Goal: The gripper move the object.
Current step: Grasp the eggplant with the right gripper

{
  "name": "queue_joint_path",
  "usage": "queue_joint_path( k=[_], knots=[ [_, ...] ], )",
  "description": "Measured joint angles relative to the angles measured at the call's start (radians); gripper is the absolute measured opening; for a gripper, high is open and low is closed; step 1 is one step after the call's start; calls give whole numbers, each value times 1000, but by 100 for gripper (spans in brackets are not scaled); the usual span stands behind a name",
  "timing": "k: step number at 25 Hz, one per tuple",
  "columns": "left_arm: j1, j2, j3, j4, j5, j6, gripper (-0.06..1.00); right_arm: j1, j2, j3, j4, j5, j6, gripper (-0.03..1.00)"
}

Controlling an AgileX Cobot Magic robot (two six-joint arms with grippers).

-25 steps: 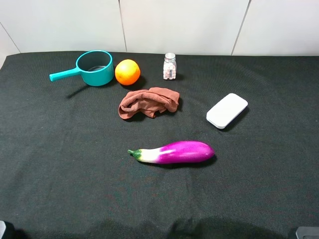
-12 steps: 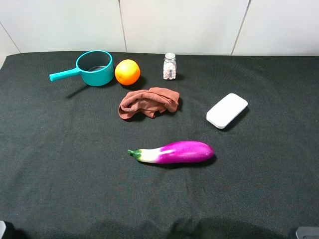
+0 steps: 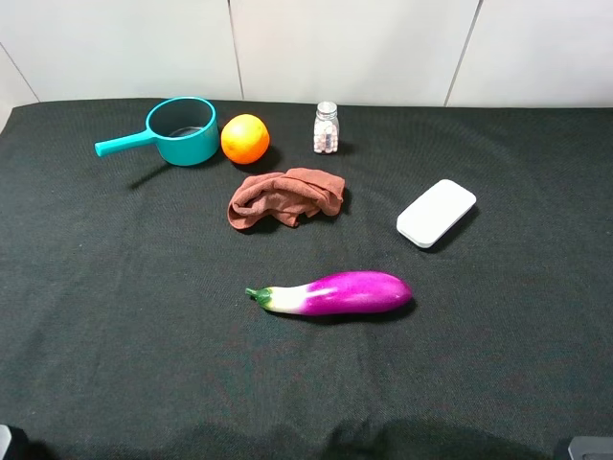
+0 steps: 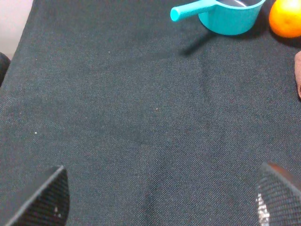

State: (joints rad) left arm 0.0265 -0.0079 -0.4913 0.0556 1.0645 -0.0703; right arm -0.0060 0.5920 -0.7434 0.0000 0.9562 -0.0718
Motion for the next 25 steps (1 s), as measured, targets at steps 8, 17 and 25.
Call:
queue_joint_path(
  k=[8, 17, 25],
  knots=[
    [0, 0, 0, 0, 0, 0, 83, 0, 343, -183, 71, 44, -150, 69],
    [0, 0, 0, 0, 0, 0, 83, 0, 598, -261, 167, 52, -337, 69],
    [0, 0, 0, 0, 0, 0, 83, 91, 714, -261, 180, -12, -403, 69]
  ],
)
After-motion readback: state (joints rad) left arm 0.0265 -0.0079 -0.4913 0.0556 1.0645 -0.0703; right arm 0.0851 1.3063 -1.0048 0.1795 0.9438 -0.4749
